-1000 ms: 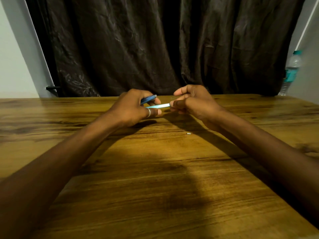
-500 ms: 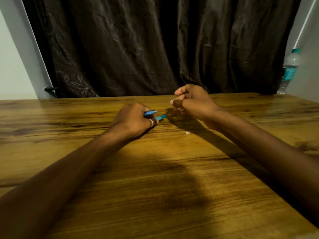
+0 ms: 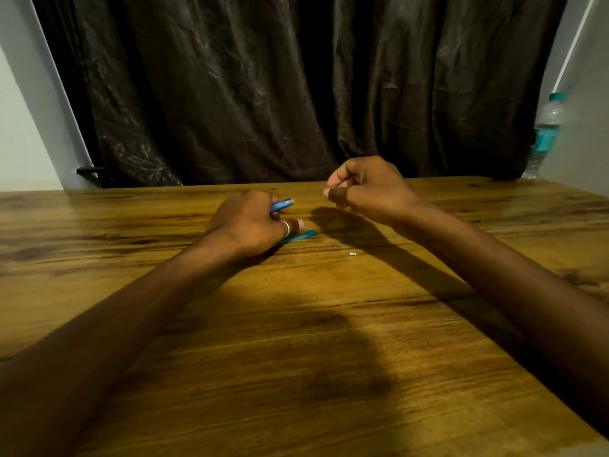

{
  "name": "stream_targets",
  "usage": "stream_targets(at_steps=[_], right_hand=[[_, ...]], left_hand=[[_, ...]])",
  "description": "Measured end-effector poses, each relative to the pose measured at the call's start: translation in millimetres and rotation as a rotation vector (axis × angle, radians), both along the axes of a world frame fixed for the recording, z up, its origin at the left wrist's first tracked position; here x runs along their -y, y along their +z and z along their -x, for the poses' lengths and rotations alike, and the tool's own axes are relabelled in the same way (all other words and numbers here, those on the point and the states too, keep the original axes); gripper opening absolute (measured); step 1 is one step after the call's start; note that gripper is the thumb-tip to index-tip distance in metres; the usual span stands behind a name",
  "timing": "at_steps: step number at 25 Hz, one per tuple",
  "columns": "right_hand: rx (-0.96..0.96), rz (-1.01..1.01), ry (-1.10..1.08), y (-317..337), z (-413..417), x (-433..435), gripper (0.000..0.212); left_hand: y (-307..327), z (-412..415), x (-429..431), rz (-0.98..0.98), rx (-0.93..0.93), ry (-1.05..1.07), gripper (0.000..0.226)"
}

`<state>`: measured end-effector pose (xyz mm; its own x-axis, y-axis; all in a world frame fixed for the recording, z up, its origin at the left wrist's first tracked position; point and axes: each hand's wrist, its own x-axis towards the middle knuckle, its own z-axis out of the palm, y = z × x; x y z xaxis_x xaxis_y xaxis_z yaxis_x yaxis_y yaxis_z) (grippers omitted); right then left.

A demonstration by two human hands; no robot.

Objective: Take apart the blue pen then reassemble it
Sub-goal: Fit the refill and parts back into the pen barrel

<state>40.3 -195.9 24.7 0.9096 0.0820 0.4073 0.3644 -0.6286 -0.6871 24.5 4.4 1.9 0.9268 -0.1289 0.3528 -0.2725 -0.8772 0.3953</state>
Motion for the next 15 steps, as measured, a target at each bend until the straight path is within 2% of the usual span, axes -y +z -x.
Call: stream_targets(at_steps=[2,4,6,11,15], right_hand=[[-0.029,0.203,0.08,9.9,4.2,6.7,0.005],[-0.138,0.412,0.186,19.0,8.4,12.9,0.006],[-0.227,0.539,0.253,24.0,10.7,17.2,0.008],[-0.336,0.676,0.329,24.3,12.2,19.5,0.012],[-0.319,0.742,0.321,19.9,12.3,15.6,0.016]], left_hand=[[5.4,1.8,1.2,-0.01,0.059,0.023,0.037],[8.3,2.2,2.3,-0.029,0.079,0.03,0.041],[9.1,2.4,1.6,-0.045,0.069,0.039,0.039],[9.6,4.6,0.2,-0.028,0.044,0.043,0.032],[14.2,6.7,-0.3,-0.035,0.021,0.006,0.036]])
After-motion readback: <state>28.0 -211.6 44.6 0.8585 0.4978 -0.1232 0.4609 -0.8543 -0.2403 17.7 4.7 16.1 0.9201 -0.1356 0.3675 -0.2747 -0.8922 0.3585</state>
